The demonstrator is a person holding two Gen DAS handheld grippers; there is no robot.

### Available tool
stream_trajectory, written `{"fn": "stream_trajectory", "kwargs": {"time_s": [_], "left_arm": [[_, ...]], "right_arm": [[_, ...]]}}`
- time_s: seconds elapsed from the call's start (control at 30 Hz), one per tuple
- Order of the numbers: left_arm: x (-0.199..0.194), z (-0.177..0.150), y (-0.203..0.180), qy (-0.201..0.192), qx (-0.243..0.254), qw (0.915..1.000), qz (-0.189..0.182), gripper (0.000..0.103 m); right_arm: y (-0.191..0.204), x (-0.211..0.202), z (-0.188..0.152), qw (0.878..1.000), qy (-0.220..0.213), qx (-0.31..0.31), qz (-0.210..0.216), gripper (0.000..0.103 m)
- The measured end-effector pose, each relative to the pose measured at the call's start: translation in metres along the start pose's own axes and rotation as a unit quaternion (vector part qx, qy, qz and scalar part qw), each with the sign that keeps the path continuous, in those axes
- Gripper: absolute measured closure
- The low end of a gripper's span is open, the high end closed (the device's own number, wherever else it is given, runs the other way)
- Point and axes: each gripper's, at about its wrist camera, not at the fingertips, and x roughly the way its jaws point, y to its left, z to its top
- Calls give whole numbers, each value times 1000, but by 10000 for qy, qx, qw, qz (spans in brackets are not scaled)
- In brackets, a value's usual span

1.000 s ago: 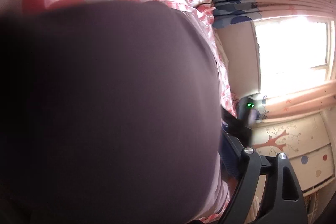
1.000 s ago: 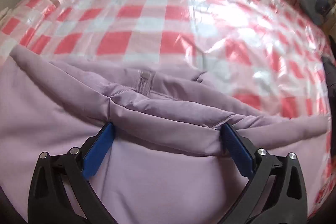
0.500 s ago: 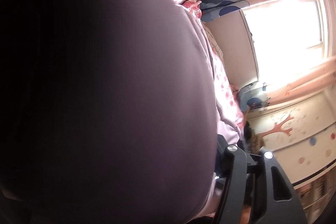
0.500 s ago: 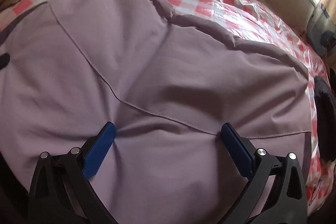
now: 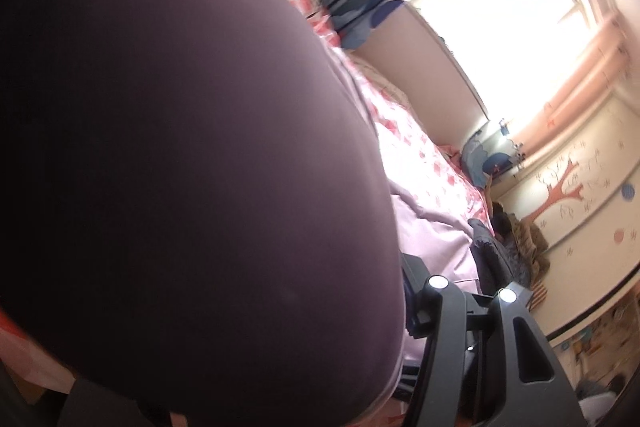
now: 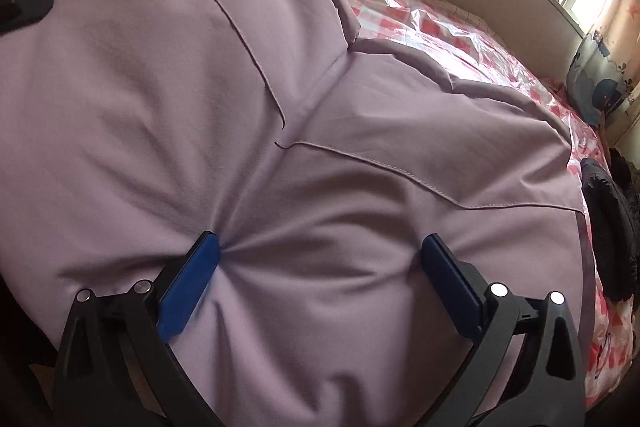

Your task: Fold large clothes

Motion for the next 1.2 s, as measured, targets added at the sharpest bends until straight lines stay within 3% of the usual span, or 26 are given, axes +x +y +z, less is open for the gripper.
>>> {"fn": "stream_trajectory", "kwargs": {"time_s": [0.23, 0.33, 0.4, 0.47, 0.5, 0.57, 0.63, 0.67, 0.7, 0.73, 0.8, 0.87, 0.93, 1.07, 1.1, 1.17, 1.2], "left_arm": [[-8, -11, -97, 2, 1051, 9936, -409, 51], [-3, -21, -135, 60, 1454, 9879, -541, 51], [0, -27, -156, 102, 1685, 9841, -558, 51], [5, -43, -176, 174, 2012, 9784, -452, 51], [8, -49, -191, 217, 2194, 9747, -377, 51], [18, -60, -206, 321, 2508, 9672, -260, 51], [30, -80, -239, 459, 2877, 9565, -148, 51], [33, -93, -261, 530, 3092, 9495, -109, 51], [54, -90, -263, 595, 3315, 9416, -66, 51], [69, -93, -268, 710, 3571, 9313, -10, 51], [94, -125, -289, 954, 3941, 9141, 77, 51], [111, -157, -315, 978, 4443, 8902, 243, 51], [111, -187, -337, 945, 4798, 8716, 349, 51], [111, -215, -347, 986, 5208, 8471, 393, 51], [107, -226, -350, 980, 5278, 8427, 406, 51], [104, -242, -351, 968, 5424, 8334, 441, 51], [100, -245, -349, 973, 5499, 8284, 426, 50]], "right_arm": [[-12, 1, -5, 9993, -93, 230, 271, 6], [-28, -19, -3, 9983, 277, 18, 511, 6], [-51, -46, -13, 9977, 131, 100, 655, 6], [-90, -70, -30, 9894, -89, 689, 1276, 6], [-120, -73, -42, 9719, -115, 1298, 1962, 6], [-181, -65, -70, 9154, -168, 2592, 3075, 6], [-234, -50, -104, 8394, -380, 3632, 4025, 6], [-255, -45, -117, 8095, -478, 4028, 4245, 6], [-275, -44, -127, 7924, -596, 4325, 4260, 6], [-294, -49, -132, 7856, -796, 4455, 4219, 6], [-327, -62, -126, 7883, -1152, 4491, 4045, 6], [-350, -78, -105, 8020, -1385, 4323, 3884, 6], [-358, -91, -66, 8313, -1363, 3876, 3744, 6], [-352, -64, 30, 9086, -290, 2724, 3153, 6], [-345, -53, 48, 9195, 62, 2445, 3077, 6], [-322, -24, 68, 9268, 780, 2039, 3057, 6], [-313, -10, 71, 9378, 1044, 1870, 2733, 6]]}}
